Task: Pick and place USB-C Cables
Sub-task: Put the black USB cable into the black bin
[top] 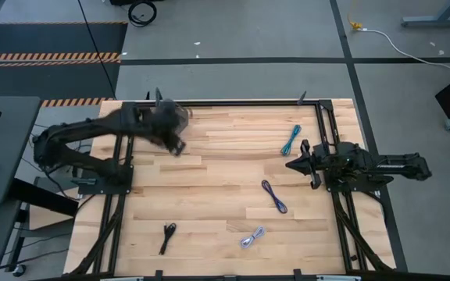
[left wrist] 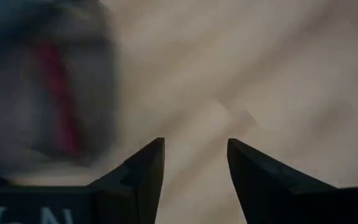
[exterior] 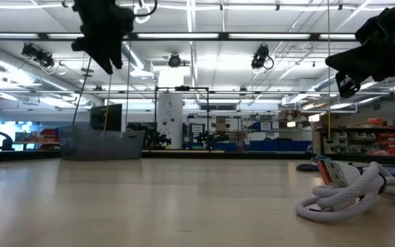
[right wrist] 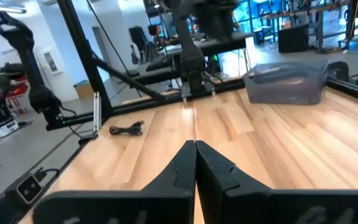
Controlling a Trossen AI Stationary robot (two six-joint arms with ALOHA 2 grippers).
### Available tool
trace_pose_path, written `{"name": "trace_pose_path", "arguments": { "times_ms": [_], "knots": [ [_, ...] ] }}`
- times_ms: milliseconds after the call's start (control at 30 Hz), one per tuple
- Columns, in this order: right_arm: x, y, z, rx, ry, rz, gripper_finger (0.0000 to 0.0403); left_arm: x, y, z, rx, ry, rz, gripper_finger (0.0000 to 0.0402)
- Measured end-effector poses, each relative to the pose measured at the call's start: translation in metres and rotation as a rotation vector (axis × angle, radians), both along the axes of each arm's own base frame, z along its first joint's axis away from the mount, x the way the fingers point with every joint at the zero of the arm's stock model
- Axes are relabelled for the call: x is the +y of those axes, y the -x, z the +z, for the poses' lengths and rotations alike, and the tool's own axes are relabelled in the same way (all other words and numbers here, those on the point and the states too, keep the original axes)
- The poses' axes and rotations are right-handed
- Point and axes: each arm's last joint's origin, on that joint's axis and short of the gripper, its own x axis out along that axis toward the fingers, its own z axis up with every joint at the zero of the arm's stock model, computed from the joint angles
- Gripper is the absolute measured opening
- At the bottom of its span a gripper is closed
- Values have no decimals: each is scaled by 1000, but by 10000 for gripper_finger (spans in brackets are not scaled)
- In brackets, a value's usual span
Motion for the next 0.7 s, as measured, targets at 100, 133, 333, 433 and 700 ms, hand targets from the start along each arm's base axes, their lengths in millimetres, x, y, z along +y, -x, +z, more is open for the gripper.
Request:
{"name": "trace_pose_path", "arguments": {
  "times_ms": [100, 133, 333, 433, 700],
  "knots": [
    [0, -1, -1, 17, 18, 3, 12, -38, -2, -7, 18, 107, -44, 181],
    [0, -1, -2, 20, 29, 3, 12, -50, -2, -8, 23, 128, -52, 181],
    [-2, -2, -1, 17, 95, -89, 12, -119, 6, -11, -11, 256, -43, 181],
    [-4, -2, 2, -14, 132, -139, 12, -150, 9, -18, 2, 300, -2, 181],
    [-5, -1, 14, -131, 225, -174, 12, -228, 13, -54, 83, 412, 132, 181]
  ]
}}
